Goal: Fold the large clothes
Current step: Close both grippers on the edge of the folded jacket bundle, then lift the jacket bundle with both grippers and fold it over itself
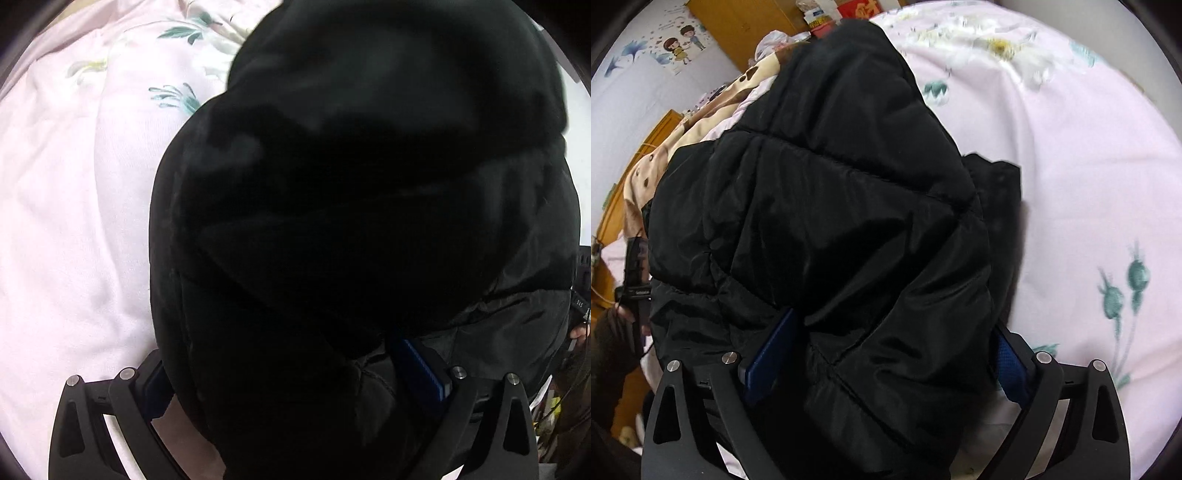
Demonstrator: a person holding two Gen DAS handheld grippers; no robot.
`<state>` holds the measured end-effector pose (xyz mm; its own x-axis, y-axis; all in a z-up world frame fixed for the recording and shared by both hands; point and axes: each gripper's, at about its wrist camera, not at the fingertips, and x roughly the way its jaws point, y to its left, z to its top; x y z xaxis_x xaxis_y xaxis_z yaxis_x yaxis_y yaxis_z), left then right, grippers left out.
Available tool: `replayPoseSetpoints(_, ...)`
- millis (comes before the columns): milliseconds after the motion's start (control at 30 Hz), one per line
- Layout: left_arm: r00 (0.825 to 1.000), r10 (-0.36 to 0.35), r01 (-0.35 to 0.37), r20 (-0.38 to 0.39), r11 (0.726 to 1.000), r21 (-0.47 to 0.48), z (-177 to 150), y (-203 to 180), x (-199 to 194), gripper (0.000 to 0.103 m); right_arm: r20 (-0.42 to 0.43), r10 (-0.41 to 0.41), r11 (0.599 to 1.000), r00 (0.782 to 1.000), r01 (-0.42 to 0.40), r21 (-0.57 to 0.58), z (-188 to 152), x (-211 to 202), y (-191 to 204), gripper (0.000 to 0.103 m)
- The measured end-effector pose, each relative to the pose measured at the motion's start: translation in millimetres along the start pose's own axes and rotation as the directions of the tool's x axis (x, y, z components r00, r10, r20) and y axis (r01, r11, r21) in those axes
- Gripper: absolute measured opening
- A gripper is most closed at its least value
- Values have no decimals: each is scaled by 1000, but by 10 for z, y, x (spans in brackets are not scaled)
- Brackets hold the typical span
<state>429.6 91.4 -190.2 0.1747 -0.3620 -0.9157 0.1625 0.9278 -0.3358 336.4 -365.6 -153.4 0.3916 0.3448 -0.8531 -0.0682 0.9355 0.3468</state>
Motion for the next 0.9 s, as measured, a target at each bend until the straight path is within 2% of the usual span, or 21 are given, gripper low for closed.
replayPoseSetpoints(100,1000,16,-16,6,1000,25,3,-90,-4,97,-19,-7,1000,1000,6,-23,22,35,51,96)
replayPoseSetpoints(167,1000,16,-16,14,999,28,1,-121,-28,87,-27,-17,999,999,16,-32,32,47,111,93)
replayPoseSetpoints(233,999,15,-16,29,1000,26,-13,-146,-61,81,-18,-31,998,999,30,-48,35,33,188,79)
replayPoseSetpoints(367,997,43,-45,56,998,33,-50,-239,-133,68,-4,-57,993,998,56,-102,22,-13,352,65)
replayPoseSetpoints(433,995,66,-70,80,997,37,-78,-289,-170,65,4,-74,990,997,74,-119,22,-24,406,59)
replayPoseSetpoints(533,991,92,-96,97,995,40,-100,-330,-181,66,27,-124,979,992,126,-161,1,-29,537,58)
replayPoseSetpoints(667,997,58,-58,48,998,-3,-56,-299,-105,76,27,-121,982,992,124,-145,2,23,554,59)
replayPoseSetpoints(733,998,54,-54,40,999,4,-41,-293,-94,78,22,-122,982,992,124,-140,9,49,554,63)
replayPoseSetpoints(833,997,57,-57,47,998,0,-22,-334,-94,77,10,-104,988,995,104,-113,38,85,508,65)
replayPoseSetpoints(900,997,46,-45,64,999,-6,-29,-338,-120,71,22,-109,987,994,111,-114,32,54,449,65)
